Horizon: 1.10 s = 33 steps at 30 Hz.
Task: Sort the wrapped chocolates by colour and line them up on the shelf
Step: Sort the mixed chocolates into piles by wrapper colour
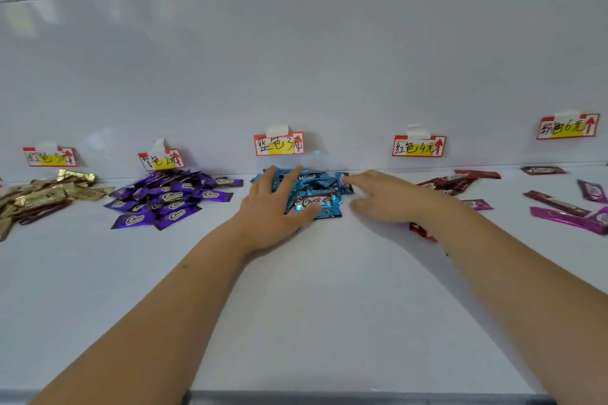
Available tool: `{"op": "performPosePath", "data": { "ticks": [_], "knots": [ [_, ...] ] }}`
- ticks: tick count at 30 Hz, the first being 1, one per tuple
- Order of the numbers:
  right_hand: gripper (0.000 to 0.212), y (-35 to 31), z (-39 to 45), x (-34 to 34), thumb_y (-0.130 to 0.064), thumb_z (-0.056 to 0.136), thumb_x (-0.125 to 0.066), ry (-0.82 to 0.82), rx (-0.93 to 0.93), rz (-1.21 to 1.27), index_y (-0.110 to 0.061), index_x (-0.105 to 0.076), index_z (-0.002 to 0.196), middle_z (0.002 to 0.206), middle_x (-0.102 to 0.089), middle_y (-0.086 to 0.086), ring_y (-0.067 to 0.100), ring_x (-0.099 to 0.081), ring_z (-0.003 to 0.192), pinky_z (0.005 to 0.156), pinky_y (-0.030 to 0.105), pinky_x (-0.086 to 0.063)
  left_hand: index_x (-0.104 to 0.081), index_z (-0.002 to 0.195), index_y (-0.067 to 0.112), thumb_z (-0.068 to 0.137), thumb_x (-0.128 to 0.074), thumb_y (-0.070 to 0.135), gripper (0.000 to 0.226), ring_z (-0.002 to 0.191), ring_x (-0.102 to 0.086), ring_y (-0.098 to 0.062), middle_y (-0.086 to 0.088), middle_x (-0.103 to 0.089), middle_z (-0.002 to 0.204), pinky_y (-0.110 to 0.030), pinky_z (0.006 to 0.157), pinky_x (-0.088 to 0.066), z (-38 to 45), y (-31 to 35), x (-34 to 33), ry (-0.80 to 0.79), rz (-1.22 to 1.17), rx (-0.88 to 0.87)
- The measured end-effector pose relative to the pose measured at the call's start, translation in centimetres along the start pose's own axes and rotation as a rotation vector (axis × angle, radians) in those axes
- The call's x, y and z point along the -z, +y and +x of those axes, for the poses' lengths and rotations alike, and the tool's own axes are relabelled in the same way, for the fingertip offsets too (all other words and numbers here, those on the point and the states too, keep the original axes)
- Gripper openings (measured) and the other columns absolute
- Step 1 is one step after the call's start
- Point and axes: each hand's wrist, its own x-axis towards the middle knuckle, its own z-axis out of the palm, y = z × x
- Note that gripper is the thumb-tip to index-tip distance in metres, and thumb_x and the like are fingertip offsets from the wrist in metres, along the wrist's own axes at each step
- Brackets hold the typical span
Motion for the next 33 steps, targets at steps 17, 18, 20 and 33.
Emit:
{"op": "performPosePath", "data": {
  "ticks": [17,18,20,33],
  "knots": [
    [0.035,3.9,-2.2,5.4,-0.004,0.096,-0.042,0.464,-0.025,0.336,-0.016,-0.068,0.116,0.120,-0.064,0.002,0.016,-0.058,0.112,0.097,0.027,-0.044,-0.059,0.125,0.019,0.087,-0.038,0.052,0.054,0.117,-0.036,-0.034,-0.013,-0.045,0.125,-0.050,0.098,-0.030,2.1,2.0,-1.1,0.573,0.215,-0.163],
    [0.036,5.1,-2.7,5.7,0.000,0.094,-0.042,0.447,-0.015,0.356,-0.015,-0.070,0.111,0.114,-0.067,0.000,0.014,-0.061,0.108,0.098,0.028,-0.046,-0.062,0.118,0.014,0.087,-0.044,0.039,0.044,0.108,-0.038,-0.032,-0.013,-0.047,0.116,-0.047,0.090,-0.032,2.1,2.5,-1.0,0.638,0.227,-0.206],
    [0.041,8.1,-4.1,6.1,0.005,0.091,-0.043,0.357,-0.020,0.283,-0.017,-0.070,0.112,0.112,-0.067,-0.003,0.011,-0.061,0.109,0.100,0.027,-0.045,-0.063,0.108,0.011,0.083,-0.048,0.022,0.030,0.098,-0.041,-0.029,-0.010,-0.049,0.104,-0.042,0.081,-0.035,2.1,3.7,-1.1,0.682,0.215,-0.317],
    [0.027,15.4,-6.2,5.9,-0.030,0.087,-0.072,0.201,-0.147,0.107,-0.026,-0.070,0.113,0.106,-0.063,-0.008,0.009,-0.057,0.096,0.079,0.022,-0.043,-0.060,0.126,0.024,0.086,-0.062,0.054,0.049,0.111,-0.051,-0.020,-0.004,-0.054,0.120,-0.040,0.098,-0.046,8.0,17.5,-7.7,0.003,-0.052,-0.261]
  ]
}}
